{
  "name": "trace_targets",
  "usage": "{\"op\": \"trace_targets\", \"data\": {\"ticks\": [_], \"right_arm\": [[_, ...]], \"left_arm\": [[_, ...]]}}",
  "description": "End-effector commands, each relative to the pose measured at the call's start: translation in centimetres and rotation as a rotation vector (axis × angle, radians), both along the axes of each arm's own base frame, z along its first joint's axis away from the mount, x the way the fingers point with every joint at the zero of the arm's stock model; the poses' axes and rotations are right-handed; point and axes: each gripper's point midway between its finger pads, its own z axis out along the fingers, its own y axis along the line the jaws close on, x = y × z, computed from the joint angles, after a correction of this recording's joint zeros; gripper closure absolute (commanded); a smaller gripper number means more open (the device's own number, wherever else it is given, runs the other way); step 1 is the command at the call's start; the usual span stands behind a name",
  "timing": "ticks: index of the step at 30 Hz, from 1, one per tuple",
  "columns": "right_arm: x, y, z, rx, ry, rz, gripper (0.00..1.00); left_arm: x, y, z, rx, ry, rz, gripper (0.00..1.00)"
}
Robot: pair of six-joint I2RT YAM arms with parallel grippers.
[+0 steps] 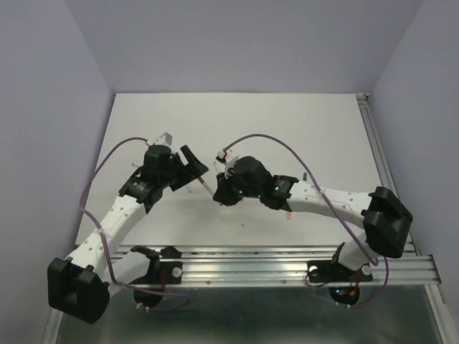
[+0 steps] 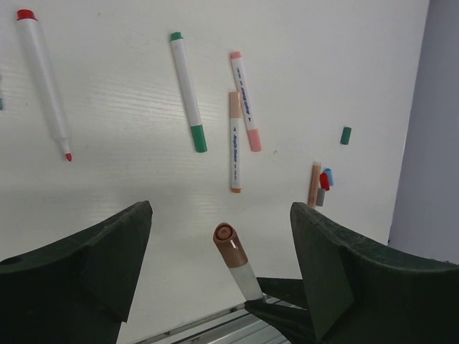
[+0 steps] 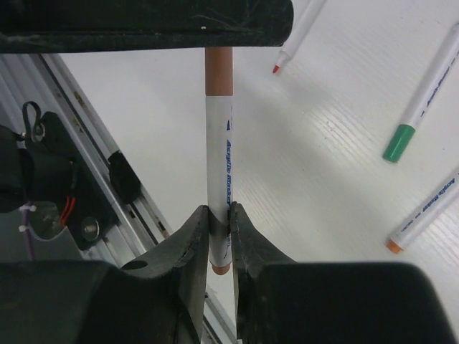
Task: Open the pen caps
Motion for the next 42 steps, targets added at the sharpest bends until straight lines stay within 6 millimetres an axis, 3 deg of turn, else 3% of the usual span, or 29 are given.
{"op": "trace_targets", "data": {"ticks": [1, 6, 7, 8, 15, 21, 25, 28, 29, 30, 33, 40, 42], "right_arm": [[-1.8, 1.6, 3.1, 0.150, 0.005, 0.080, 0.93], [-1.0, 1.4, 3.5, 0.152, 0.002, 0.020, 0.93], [-0.9, 1.4, 3.5, 0.152, 0.003, 0.016, 0.93], [-0.9, 1.6, 3.7, 0.158, 0.002, 0.019, 0.93], [0.1, 1.7, 4.9, 0.198, -0.017, -0.040, 0.93], [0.5, 1.4, 4.9, 0.189, -0.010, -0.076, 0.93], [0.4, 1.2, 4.3, 0.168, 0.000, -0.072, 0.90], [-0.1, 1.5, 3.8, 0.152, 0.003, -0.029, 0.75], [-0.3, 1.7, 4.0, 0.154, 0.004, -0.013, 0.61], [-0.2, 1.8, 3.7, 0.144, 0.000, -0.004, 0.55], [0.0, 2.3, 4.1, 0.151, -0.021, 0.009, 0.45], [1.8, 3.3, 5.0, 0.145, -0.078, -0.020, 0.43], [1.8, 3.5, 4.5, 0.139, -0.070, -0.013, 0.49]], "left_arm": [[0.0, -1.6, 2.0, -0.075, -0.076, -0.070, 0.15], [-0.2, -1.8, 2.0, -0.085, -0.072, -0.071, 0.36], [-0.2, -1.8, 1.9, -0.088, -0.072, -0.067, 0.45], [-0.2, -1.7, 1.9, -0.087, -0.071, -0.068, 0.49], [-0.4, -2.4, 1.8, -0.104, -0.066, -0.101, 0.60], [-0.3, -2.3, 1.8, -0.103, -0.062, -0.094, 0.81], [-0.3, -2.2, 1.6, -0.099, -0.054, -0.085, 1.00], [-0.3, -2.3, 1.7, -0.102, -0.061, -0.090, 1.00], [-0.3, -2.3, 1.8, -0.107, -0.064, -0.088, 1.00], [-0.4, -2.4, 1.8, -0.110, -0.063, -0.091, 1.00], [-0.6, -2.7, 2.0, -0.129, -0.070, -0.099, 1.00], [-1.2, -3.9, 2.2, -0.163, -0.073, -0.120, 1.00], [-1.2, -4.0, 2.2, -0.168, -0.071, -0.121, 1.00]]}}
